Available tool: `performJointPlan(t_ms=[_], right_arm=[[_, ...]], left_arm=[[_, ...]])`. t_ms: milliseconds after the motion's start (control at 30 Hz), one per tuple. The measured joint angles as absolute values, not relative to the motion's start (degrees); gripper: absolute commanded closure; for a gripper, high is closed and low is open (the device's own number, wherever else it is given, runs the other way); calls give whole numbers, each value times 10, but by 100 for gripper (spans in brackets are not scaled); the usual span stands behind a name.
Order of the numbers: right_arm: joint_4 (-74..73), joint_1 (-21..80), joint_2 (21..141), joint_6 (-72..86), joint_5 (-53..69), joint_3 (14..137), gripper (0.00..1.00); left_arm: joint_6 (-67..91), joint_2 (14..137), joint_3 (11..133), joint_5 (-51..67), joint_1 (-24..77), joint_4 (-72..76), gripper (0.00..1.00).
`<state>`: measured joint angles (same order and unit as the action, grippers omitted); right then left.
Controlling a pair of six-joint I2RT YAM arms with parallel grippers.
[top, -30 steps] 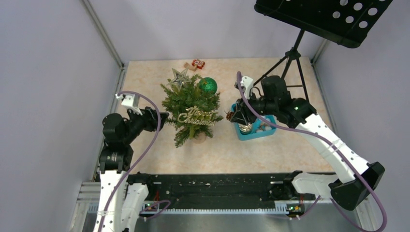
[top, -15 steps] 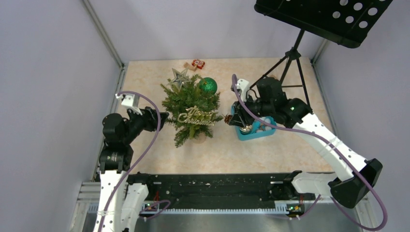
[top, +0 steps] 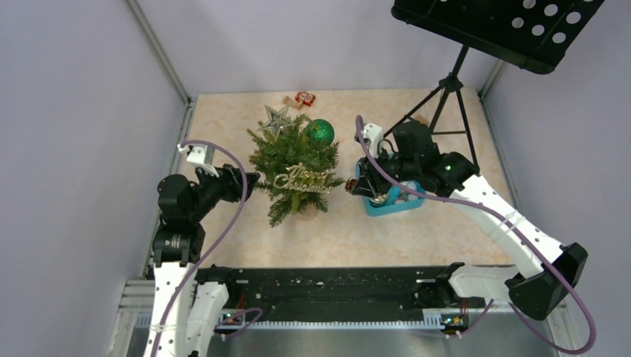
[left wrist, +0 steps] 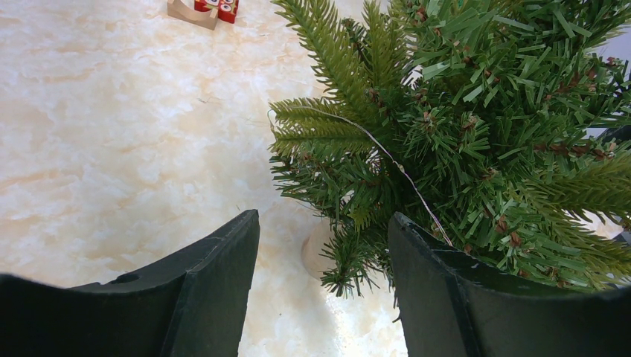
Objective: Decorate the small christmas tree
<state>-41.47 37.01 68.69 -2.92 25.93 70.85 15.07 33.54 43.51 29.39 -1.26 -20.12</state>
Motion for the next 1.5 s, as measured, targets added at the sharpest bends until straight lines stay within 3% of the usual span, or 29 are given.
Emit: performJointPlan(t_ms=[1500], right_arm=[[-415,411,710,-10,196,713,100]], left_arm=[[150,335,435,294,-13,-201,31]])
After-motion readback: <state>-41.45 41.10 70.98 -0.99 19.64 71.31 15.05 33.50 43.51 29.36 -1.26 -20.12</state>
